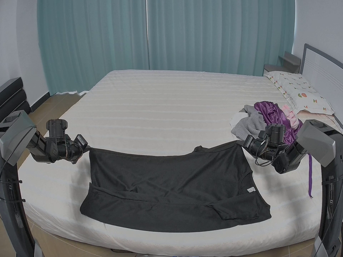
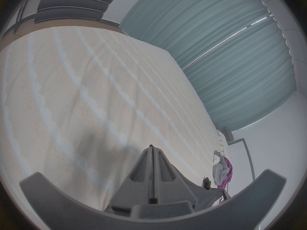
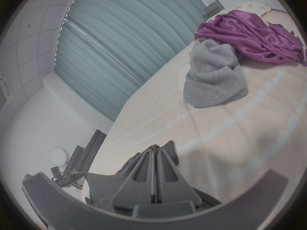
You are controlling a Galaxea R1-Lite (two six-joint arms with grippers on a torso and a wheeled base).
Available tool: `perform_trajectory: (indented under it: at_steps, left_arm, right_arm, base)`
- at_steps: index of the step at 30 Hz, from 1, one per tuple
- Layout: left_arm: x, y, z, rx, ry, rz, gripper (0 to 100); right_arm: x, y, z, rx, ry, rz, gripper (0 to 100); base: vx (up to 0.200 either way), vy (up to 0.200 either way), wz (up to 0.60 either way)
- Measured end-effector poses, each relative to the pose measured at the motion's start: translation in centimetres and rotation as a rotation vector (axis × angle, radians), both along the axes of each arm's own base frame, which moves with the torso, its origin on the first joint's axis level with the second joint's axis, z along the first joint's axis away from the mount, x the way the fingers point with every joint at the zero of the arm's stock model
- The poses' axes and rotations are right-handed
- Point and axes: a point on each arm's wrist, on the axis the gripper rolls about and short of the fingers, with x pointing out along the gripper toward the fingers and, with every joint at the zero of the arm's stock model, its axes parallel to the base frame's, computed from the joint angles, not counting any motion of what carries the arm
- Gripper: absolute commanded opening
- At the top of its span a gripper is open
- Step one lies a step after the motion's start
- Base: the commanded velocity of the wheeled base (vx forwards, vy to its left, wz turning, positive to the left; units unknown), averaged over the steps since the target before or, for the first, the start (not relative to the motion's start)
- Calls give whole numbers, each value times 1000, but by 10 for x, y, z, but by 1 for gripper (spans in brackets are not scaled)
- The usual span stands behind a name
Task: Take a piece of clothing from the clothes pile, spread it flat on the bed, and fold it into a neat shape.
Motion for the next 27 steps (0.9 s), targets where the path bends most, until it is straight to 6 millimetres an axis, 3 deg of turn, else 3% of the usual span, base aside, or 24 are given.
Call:
perform_trajectory:
  at_steps: [7, 27]
  left_arm:
    - [0, 0, 3, 0, -8, 3, 0]
    - [-1, 0, 9, 1, -19, 3, 0]
  right_arm:
    - [-10, -5, 17, 28, -47, -20, 0]
    - [-28, -16, 18, 37, -37, -53, 0]
  base:
    - [0, 0, 0]
    - [0, 0, 0]
